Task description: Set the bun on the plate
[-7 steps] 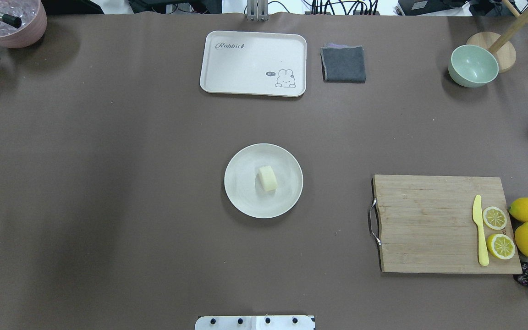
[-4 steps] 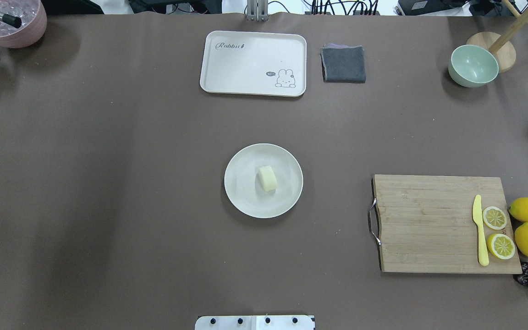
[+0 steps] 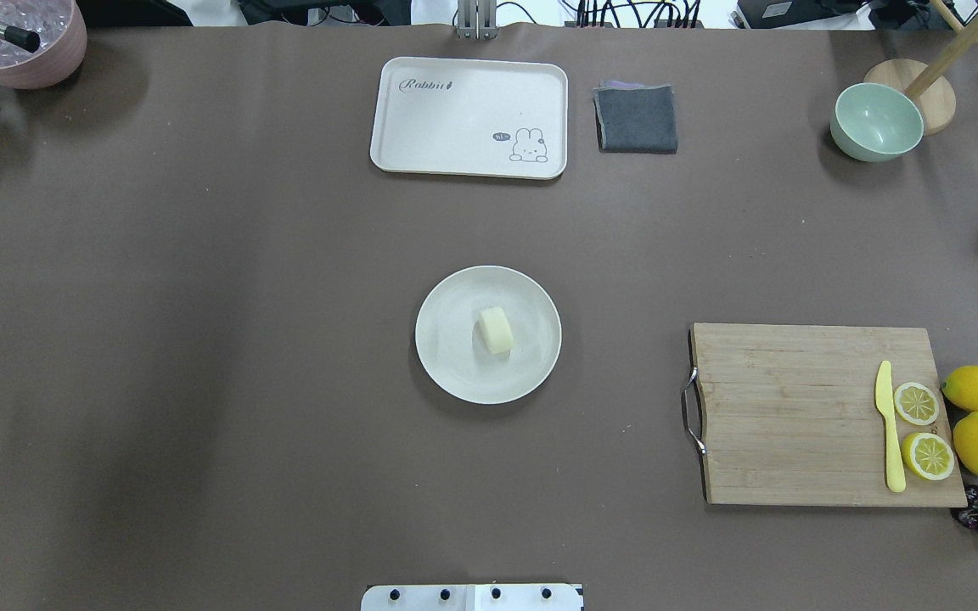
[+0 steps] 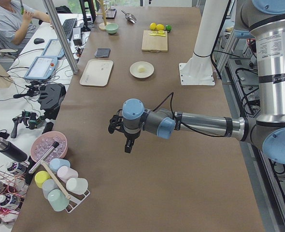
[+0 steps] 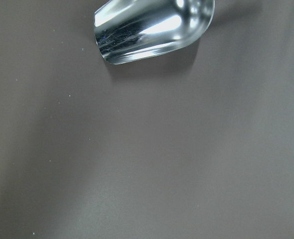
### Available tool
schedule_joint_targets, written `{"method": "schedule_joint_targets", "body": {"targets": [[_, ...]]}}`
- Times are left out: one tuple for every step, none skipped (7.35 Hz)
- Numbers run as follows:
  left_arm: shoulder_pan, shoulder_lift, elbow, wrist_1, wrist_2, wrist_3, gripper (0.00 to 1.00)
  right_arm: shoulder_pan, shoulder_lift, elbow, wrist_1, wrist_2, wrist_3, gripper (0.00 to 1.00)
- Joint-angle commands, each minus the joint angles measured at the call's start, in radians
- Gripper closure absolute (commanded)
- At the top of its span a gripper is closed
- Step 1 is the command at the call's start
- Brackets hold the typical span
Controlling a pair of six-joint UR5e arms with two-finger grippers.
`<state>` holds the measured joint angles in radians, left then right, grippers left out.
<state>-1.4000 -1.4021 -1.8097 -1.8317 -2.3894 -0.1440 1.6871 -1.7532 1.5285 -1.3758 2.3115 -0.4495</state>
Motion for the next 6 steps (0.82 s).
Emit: {"method": "schedule_joint_targets", "body": {"targets": [[0.001, 0.005, -0.006, 0.0, -0.002, 0.004, 0.02, -0.001, 0.006, 0.001, -0.003, 0.002, -0.007, 0.0], [0.003, -0.001, -0.007, -0.001, -0.014, 0.004, 0.02, -0.003, 0.005, -0.001, 0.0, 0.003, -0.006, 0.0], [0.003, -0.005, -0.002, 0.0, -0.017, 0.004, 0.02, -0.003, 0.006, -0.002, 0.0, 0.006, -0.003, 0.0], [0.0, 0.006, -0.017, -0.003, -0.017, 0.004, 0.02, -0.001, 0.001, 0.002, 0.0, 0.009, -0.006, 0.0], [0.001, 0.017, -0.026, 0.0, -0.017, 0.003, 0.02, -0.003, 0.0, 0.001, 0.0, 0.009, -0.008, 0.0], [0.001, 0.031, -0.023, 0.0, -0.016, -0.002, 0.02, -0.003, -0.006, 0.001, 0.001, 0.017, -0.009, 0.0]]}}
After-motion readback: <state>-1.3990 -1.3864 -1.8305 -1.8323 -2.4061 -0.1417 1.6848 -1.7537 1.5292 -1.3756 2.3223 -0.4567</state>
